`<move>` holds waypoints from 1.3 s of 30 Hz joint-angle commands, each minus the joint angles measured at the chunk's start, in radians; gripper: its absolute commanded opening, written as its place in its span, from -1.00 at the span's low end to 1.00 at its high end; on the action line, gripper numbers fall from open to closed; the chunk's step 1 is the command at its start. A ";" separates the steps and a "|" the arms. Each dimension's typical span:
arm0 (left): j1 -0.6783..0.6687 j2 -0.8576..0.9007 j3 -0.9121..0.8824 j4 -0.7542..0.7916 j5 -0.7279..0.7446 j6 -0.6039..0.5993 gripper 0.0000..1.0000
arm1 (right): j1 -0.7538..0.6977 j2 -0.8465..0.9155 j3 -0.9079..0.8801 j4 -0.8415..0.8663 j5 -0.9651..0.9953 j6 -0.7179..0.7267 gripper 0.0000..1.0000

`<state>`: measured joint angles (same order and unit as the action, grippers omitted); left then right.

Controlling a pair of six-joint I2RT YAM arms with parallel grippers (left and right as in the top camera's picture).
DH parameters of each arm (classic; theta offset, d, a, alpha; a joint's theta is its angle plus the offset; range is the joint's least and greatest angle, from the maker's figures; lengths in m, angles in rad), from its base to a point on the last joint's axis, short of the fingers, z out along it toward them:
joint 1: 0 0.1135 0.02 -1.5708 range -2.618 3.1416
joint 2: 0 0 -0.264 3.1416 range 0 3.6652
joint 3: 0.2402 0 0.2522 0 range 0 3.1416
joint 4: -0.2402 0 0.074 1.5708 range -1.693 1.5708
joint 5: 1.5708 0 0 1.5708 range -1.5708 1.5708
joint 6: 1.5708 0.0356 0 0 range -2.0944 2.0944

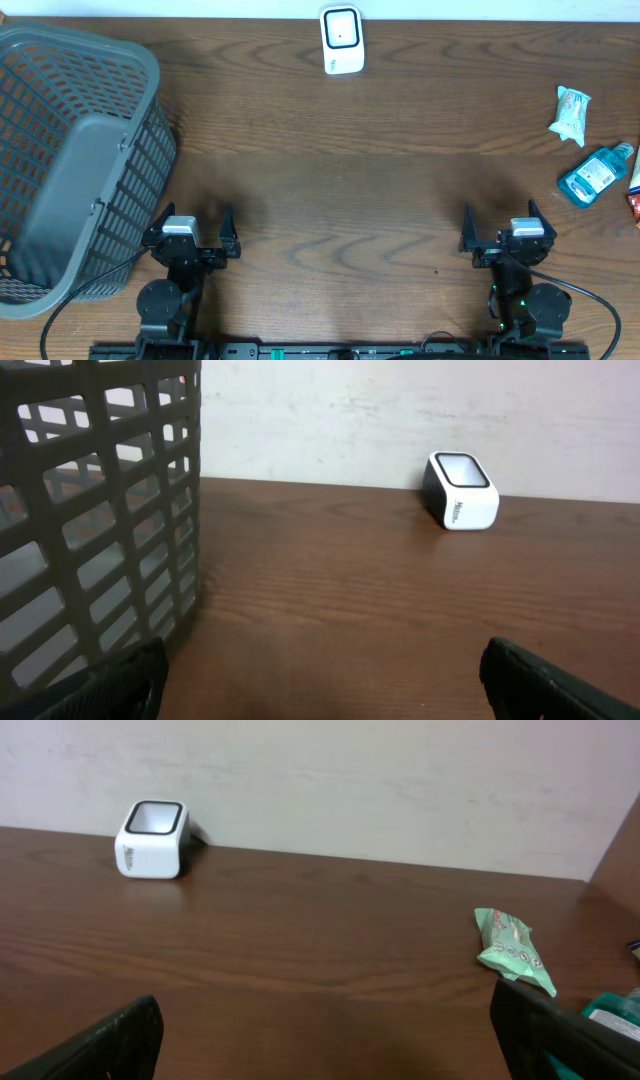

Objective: Scan the item barcode

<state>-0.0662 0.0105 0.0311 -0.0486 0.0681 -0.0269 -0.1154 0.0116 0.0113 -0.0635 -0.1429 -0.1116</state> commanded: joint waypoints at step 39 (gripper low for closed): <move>0.049 -0.006 -0.027 -0.017 -0.009 -0.009 0.98 | 0.005 -0.005 -0.004 -0.002 0.006 -0.017 0.99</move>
<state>-0.0223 0.0105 0.0311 -0.0486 0.0669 -0.0269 -0.1154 0.0116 0.0113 -0.0635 -0.1417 -0.1150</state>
